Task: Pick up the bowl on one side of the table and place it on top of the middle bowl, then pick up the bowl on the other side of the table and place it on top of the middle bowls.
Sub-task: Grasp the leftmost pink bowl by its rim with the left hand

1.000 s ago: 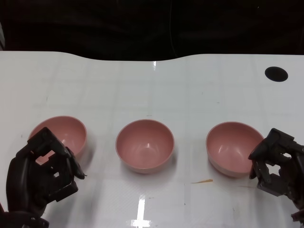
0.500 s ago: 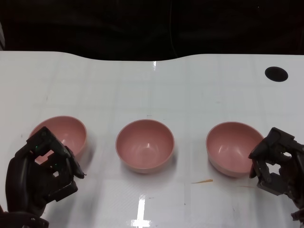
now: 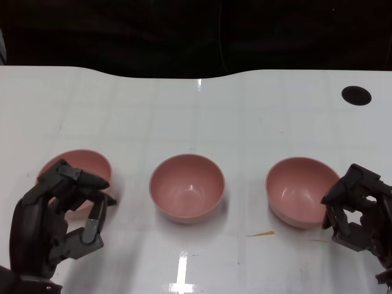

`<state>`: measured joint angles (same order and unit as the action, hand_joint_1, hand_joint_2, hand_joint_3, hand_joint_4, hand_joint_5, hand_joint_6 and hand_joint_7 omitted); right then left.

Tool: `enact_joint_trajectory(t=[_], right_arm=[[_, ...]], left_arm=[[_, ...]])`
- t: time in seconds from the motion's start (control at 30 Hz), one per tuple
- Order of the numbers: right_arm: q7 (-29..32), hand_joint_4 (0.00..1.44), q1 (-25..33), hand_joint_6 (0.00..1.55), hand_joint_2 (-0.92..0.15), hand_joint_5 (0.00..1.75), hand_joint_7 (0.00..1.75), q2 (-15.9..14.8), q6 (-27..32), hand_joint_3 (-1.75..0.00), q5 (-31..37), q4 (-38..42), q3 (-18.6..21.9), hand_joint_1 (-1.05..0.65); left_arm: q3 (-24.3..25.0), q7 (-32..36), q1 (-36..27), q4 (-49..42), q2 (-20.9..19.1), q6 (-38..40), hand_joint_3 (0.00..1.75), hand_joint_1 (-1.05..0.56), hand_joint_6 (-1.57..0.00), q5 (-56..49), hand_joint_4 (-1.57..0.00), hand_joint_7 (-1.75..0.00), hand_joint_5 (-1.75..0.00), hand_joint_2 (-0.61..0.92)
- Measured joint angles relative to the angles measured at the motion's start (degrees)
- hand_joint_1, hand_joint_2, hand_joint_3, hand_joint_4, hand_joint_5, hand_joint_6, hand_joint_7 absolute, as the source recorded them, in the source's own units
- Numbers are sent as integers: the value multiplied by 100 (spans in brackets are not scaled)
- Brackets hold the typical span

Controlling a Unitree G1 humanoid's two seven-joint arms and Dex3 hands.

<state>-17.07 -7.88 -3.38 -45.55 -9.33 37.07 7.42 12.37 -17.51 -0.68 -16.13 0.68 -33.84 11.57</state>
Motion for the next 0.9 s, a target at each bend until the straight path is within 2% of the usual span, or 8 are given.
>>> enact_joint_trajectory(t=[0.03, 0.07, 0.1, 0.2, 0.33, 0.43, 0.63, 0.9], right_arm=[[-7, 83, 0, 75, -59, 170, 143, 0, 0, -106, -2, -3, 0, -15], [-11, 83, 1, 75, -59, 170, 143, 0, 0, -106, -5, -8, 0, -14], [-12, 83, 1, 75, -59, 170, 143, 0, 0, -106, -5, -15, 0, -14], [1, 83, 2, 76, -59, 170, 143, 0, 0, -106, -2, -21, 0, -14], [-2, 83, 1, 76, -59, 169, 141, 0, -5, -107, -5, -20, 1, -15], [-14, 84, 0, 77, -59, 168, 140, 0, -5, -106, -10, -20, 0, -15], [58, 84, -1, 76, -59, 169, 142, 0, -5, -106, 11, -16, 4, -15], [96, 84, -1, 76, -59, 170, 143, 0, -6, -106, 18, -16, 4, -15]], left_arm=[[-4, 79, -3, -17, -11, -104, 47, -41, -58, -158, -45, -88, -110, 76], [-5, 210, -9, -28, -43, -236, 32, -45, -58, -394, -46, -81, -104, 84], [-10, 367, -17, -28, -104, -381, 25, -51, -60, -693, -47, -71, -94, 89], [-16, 829, -87, 71, -285, -595, 19, -57, -65, -1476, -50, -48, -75, 92], [-34, 1528, -307, 563, -533, -447, 15, -67, -75, -2777, -53, -22, -54, 92], [-26, 2026, -410, 1128, -745, -105, 8, -69, -79, -3753, -57, -12, -44, 92], [-182, 2214, -543, 2160, -1070, 827, 0, -67, -82, -4734, -60, -6, -35, 89], [-431, 2278, -645, 2392, -1264, 1210, 0, -67, -83, -4790, -61, -4, -32, 89]])
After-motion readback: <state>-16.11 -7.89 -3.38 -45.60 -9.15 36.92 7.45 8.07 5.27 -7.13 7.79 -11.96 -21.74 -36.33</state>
